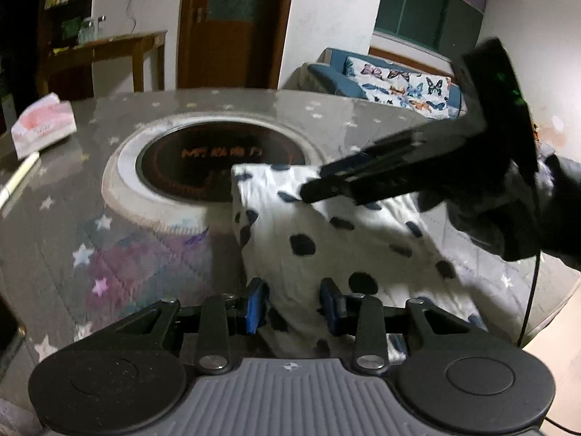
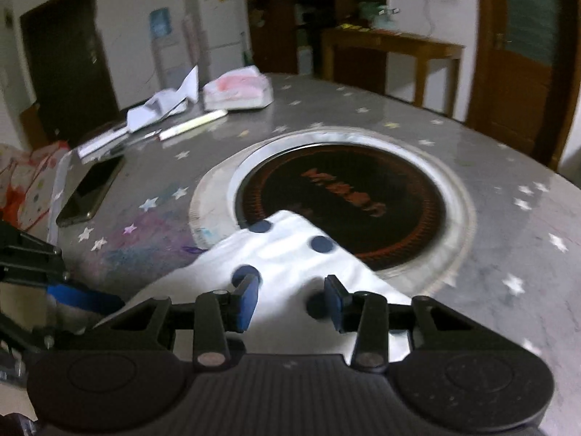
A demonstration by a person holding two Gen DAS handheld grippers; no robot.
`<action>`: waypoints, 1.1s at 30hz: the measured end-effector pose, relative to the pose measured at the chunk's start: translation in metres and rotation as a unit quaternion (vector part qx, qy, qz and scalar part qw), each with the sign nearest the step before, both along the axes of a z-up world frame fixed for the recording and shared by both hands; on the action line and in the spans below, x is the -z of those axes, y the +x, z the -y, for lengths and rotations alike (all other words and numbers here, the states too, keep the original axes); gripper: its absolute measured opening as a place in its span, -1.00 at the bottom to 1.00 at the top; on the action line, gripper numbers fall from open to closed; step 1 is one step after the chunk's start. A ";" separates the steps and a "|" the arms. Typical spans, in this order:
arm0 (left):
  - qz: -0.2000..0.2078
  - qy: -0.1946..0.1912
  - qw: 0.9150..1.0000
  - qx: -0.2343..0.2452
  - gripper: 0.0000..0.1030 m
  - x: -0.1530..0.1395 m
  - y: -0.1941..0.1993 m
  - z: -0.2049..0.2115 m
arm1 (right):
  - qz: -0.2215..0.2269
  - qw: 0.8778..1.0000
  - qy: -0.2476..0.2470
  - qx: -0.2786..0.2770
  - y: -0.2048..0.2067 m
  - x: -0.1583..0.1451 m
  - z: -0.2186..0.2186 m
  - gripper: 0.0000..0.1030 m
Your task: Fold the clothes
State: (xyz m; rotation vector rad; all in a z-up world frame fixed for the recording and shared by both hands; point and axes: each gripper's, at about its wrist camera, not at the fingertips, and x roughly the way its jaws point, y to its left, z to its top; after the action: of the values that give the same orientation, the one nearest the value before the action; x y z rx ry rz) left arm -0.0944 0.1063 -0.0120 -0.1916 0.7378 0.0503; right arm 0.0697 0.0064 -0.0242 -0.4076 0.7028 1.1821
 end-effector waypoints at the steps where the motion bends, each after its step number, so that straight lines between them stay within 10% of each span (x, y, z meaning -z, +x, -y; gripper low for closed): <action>1: -0.001 -0.004 1.000 -0.001 -0.25 0.001 0.000 -0.001 | 0.001 1.000 -0.007 -0.005 0.000 0.003 -0.008 -0.21; 33: 0.011 -0.019 0.999 -0.035 -0.23 -0.012 0.001 -0.010 | 0.010 1.000 0.014 -0.025 -0.084 -0.011 0.085 -0.05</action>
State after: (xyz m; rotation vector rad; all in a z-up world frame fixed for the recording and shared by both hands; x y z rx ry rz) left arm -0.0930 0.1163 0.0000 -0.2540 0.7109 0.1011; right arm -0.0138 -0.0784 -0.0132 -0.4143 0.6612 1.2329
